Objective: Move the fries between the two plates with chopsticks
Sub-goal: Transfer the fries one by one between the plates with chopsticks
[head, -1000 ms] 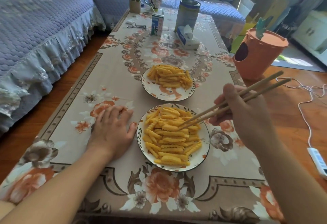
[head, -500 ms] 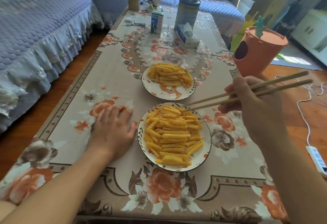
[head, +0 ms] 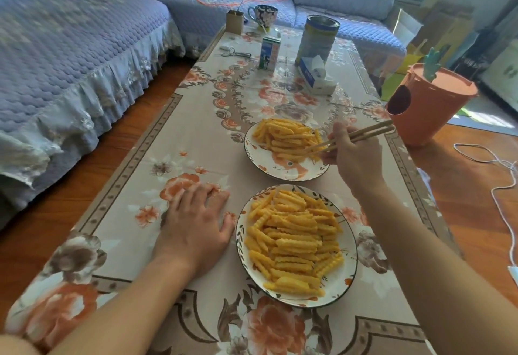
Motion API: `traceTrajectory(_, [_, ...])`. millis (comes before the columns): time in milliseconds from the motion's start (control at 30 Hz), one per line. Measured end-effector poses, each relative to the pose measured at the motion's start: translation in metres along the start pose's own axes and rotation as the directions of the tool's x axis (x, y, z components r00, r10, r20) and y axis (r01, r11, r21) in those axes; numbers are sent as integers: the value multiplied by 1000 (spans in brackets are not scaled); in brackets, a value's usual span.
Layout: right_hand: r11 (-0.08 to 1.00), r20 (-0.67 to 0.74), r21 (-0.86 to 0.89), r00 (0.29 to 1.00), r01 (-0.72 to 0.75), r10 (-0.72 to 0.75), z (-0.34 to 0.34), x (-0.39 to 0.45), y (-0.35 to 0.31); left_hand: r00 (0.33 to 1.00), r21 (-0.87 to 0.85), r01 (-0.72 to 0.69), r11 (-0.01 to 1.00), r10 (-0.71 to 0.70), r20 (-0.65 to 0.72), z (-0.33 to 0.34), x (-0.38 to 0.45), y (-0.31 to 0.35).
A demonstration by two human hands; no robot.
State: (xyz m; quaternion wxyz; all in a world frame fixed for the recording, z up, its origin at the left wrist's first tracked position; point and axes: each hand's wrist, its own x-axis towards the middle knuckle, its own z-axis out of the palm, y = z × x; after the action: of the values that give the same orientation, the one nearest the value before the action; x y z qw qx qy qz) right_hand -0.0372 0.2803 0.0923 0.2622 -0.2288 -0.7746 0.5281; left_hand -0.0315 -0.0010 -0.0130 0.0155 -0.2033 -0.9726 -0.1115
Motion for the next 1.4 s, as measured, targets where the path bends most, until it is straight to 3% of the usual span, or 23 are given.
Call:
traceTrajectory(233, [1000, -10, -22, 1000, 12, -12, -5, -9, 2, 1000, 1, 1, 1000, -1, 4, -1, 0, 0])
traceTrajectory(400, [997, 19, 78, 999, 25, -27, -28, -23, -19, 1000, -14, 1, 1000, -1, 6, -1, -1, 0])
traceTrajectory(500, [989, 113, 144, 993, 24, -41, -55, -41, -41, 1000, -9, 8, 1000, -8, 12, -1, 0, 0])
traceTrajectory(733, [1000, 291, 24, 956, 18, -24, -82, -82, -49, 1000, -7, 22, 1000, -22, 6, -2, -2, 2])
traceTrajectory(933, [999, 279, 7, 960, 36, -37, -86, -90, -40, 1000, -7, 19, 1000, -19, 2, -2, -2, 2])
traceTrajectory(1133, [994, 141, 95, 987, 59, -72, -93, -67, -37, 1000, -8, 10, 1000, -10, 6, -2, -3, 2])
traceTrajectory(1400, [998, 94, 57, 995, 27, -33, -47, -19, -3, 1000, -14, -5, 1000, 5, -14, 0, -1, 0])
